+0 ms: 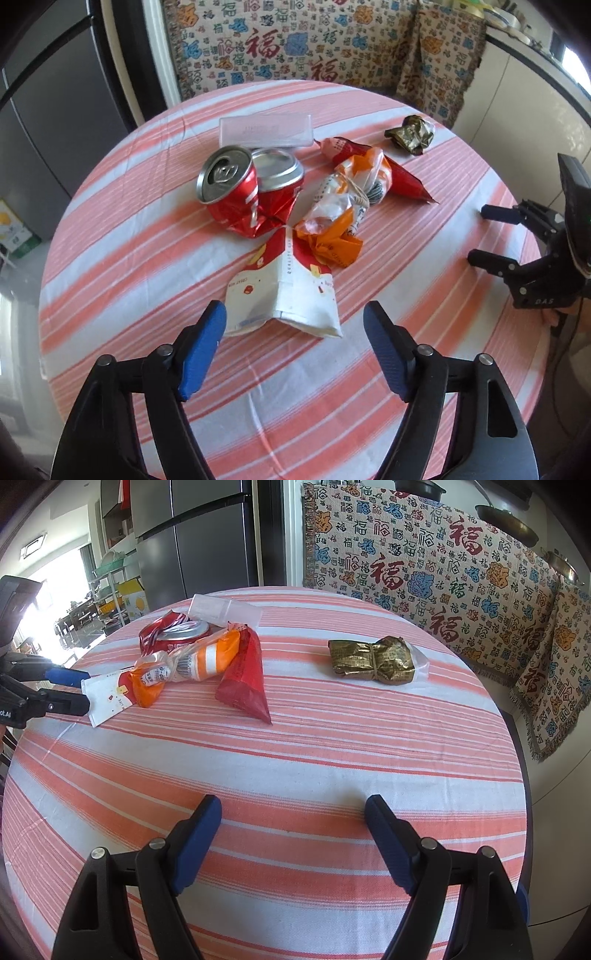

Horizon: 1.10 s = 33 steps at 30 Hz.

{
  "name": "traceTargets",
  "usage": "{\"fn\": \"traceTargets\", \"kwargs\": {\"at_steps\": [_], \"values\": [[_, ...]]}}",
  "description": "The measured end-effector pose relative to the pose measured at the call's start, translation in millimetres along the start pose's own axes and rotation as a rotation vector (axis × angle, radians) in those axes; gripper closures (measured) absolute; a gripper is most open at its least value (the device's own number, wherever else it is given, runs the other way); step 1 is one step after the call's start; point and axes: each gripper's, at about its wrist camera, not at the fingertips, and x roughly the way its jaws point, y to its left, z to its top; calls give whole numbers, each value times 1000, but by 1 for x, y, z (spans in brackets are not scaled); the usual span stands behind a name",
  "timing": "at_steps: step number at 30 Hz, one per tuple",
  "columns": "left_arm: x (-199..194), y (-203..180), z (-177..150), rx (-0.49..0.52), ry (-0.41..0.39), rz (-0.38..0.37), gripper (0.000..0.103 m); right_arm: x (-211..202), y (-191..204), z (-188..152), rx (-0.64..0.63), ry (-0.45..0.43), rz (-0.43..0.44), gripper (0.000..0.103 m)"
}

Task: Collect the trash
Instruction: 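Grasp the white-red paper box with the left tool while the right tool grasps the red candy wrapper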

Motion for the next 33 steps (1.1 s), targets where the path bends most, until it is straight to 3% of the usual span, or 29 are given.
{"fn": "traceTargets", "kwargs": {"at_steps": [4,9,10,11,12,16,17,19,20,21,23,26,27,29,32,33], "values": [[9,1,6,-3,-19,4,25,-5,-6,4,36,-21,55,21],[10,2,-1,-20,-14,31,73,-23,-13,44,72,-99,139,21],[4,4,-1,-39,-23,26,80,-17,-8,59,47,-66,156,21],[-5,6,-3,-67,-36,20,95,-7,-1,70,14,-19,164,23],[-13,9,-5,-96,-41,12,99,6,8,82,-25,31,171,24],[-31,6,-26,-153,-22,-29,99,58,30,99,-117,226,190,51],[-33,3,-32,-149,-16,-27,98,66,31,98,-121,255,195,74],[-38,1,-40,-160,-25,-22,94,66,30,94,-104,250,195,74],[-40,2,-42,-170,-31,-26,76,60,29,91,-98,252,202,75],[-42,3,-42,-176,-42,-32,44,51,30,85,-105,248,199,75],[-44,3,-39,-176,-79,-17,16,32,28,72,-133,247,163,75],[-35,-1,-25,-155,-77,-21,15,7,17,46,-116,267,125,75],[-28,-3,-20,-144,-65,-20,10,1,14,38,-112,275,114,75],[-9,-7,-11,-108,-31,33,4,-10,8,24,-94,293,105,75],[21,-8,-3,-81,30,95,6,-19,6,14,-71,316,114,75],[25,-8,-2,-79,33,99,16,-21,8,13,-77,318,112,75]]}}
